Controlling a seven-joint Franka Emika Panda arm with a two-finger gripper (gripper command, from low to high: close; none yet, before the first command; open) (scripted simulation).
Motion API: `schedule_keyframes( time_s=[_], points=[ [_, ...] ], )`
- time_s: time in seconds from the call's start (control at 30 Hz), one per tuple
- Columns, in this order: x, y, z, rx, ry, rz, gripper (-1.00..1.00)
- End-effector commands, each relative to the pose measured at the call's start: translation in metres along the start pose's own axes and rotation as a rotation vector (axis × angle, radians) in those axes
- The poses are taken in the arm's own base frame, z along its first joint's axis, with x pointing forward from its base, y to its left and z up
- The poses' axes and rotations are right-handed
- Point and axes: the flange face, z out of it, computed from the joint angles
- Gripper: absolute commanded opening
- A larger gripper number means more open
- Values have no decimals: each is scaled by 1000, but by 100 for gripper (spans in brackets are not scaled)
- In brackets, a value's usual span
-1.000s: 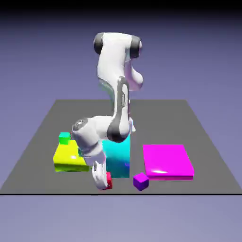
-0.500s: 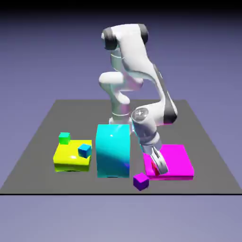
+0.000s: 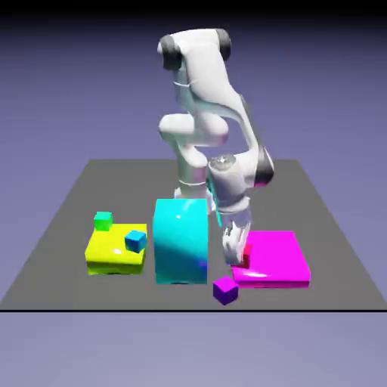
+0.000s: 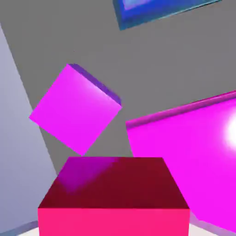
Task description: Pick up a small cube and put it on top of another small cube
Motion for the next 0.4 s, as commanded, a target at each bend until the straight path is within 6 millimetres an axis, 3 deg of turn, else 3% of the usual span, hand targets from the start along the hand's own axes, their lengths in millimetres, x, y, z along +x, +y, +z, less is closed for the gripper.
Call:
schedule_keyframes(
  time_s=[0.0, 0.07, 0.27, 0.3, 0.33, 0.37],
  points=[
    [1, -8, -4, 16, -3, 43, -100],
    [3, -16, -8, 29, -7, 81, -100],
    [5, -20, 62, 29, -7, 80, -100],
    [5, -20, 62, 29, -7, 80, 100],
    [5, -20, 62, 29, -7, 80, 100],
    [3, -20, 49, 29, -8, 81, 100]
  ],
)
